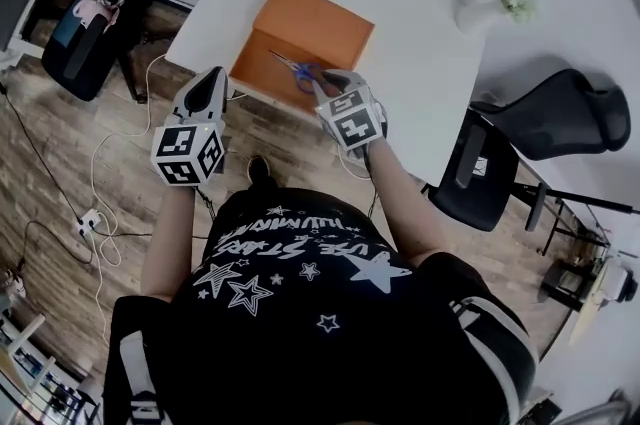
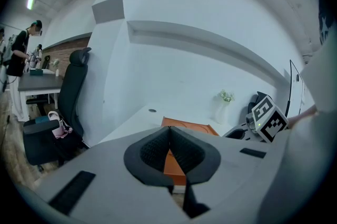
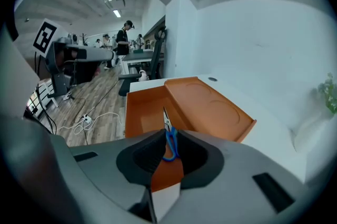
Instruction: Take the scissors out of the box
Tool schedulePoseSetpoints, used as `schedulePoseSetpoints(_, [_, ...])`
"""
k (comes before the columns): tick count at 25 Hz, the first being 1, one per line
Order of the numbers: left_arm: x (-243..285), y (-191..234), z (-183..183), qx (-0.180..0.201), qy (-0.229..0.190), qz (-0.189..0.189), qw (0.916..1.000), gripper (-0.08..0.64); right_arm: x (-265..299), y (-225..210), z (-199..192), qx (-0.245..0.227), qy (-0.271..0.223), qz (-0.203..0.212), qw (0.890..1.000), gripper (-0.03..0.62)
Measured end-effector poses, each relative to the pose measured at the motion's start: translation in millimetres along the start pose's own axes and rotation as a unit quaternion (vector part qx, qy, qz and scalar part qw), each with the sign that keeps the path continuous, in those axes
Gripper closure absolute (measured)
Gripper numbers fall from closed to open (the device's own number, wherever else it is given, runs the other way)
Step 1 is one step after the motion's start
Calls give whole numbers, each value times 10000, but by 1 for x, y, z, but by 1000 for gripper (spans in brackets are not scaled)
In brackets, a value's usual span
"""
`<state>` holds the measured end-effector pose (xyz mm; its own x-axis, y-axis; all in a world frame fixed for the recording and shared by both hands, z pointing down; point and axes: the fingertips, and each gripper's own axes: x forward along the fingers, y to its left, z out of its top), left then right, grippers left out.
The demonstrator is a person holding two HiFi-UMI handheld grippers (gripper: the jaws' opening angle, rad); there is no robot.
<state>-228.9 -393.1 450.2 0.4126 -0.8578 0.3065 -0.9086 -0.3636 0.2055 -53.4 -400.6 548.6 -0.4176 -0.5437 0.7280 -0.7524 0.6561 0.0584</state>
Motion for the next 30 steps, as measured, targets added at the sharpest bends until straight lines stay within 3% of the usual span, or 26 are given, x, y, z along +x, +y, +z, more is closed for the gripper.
schedulePoseSetpoints(5, [14, 7, -2, -14, 75, -112, 9999, 541, 22, -2, 3, -588, 357, -92, 9976, 512])
schedulePoseSetpoints(7, [18, 11, -2, -28, 101, -143, 9998, 541, 32, 0, 1, -766, 606, -43, 9952, 477])
schedulePoseSetpoints(10, [25, 18, -3, -62, 156, -177, 9997, 541, 45, 0, -8, -1027, 1075, -14, 9889, 476])
schedulePoseSetpoints(20, [38, 38, -7, -190, 238, -185, 9994, 541, 68, -6, -17, -1240, 1871, -38, 9745, 476])
schedulePoseSetpoints(30, [47, 44, -6, -269, 243, -229, 9991, 541, 80, -2, -29, -1789, 2807, 154, 9428, 477])
